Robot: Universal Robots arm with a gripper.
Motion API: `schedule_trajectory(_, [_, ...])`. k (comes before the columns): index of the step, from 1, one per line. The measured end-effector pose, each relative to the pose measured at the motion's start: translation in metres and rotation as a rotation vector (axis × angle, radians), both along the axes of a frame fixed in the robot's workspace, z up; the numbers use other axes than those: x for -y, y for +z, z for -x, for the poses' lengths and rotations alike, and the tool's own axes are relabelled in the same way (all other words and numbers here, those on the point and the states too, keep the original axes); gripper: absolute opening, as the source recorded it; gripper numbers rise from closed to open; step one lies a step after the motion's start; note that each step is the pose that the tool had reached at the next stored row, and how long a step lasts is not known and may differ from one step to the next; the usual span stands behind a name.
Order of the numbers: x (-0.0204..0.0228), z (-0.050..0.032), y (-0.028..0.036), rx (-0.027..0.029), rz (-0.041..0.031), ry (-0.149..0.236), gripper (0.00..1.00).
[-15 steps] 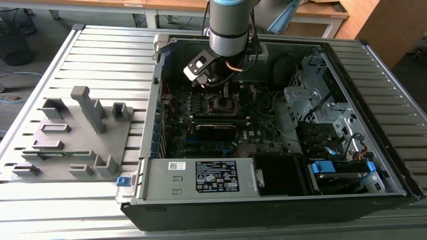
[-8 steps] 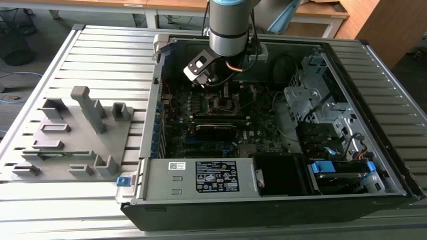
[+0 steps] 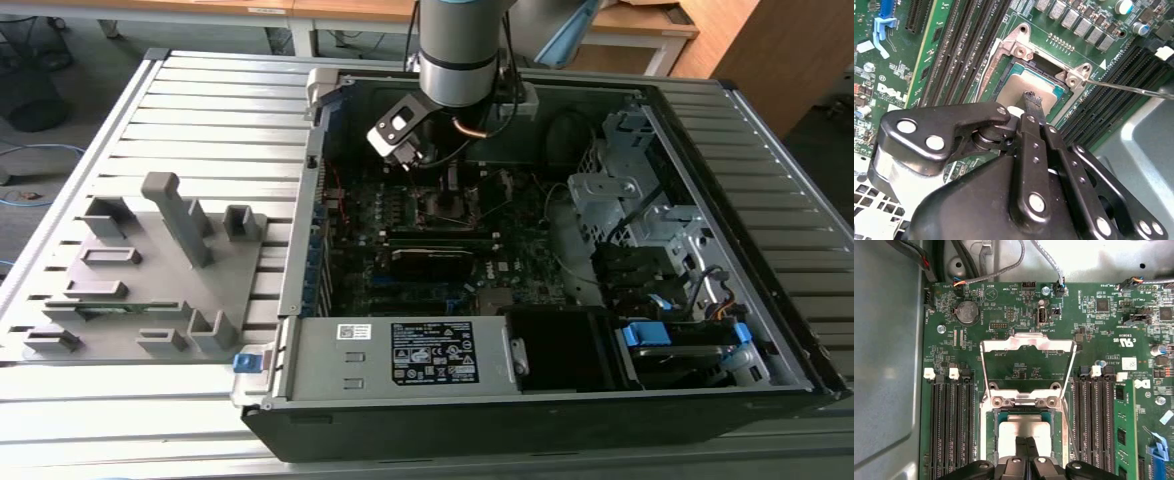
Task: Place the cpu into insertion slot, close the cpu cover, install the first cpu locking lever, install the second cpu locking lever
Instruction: 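Place the cpu into insertion slot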
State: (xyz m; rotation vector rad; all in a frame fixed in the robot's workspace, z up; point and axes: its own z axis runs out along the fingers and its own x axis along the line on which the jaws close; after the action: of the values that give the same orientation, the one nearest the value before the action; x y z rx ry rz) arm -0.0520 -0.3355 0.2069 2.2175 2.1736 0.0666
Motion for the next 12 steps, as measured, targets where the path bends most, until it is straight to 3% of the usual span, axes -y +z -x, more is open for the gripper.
schedule_trajectory(3, [0.0,0.0,0.003,0.0,0.0,0.0,0.11])
schedule_trajectory(12, [0.0,0.0,0.0035,-0.0001,0.0001,0.0,0.11])
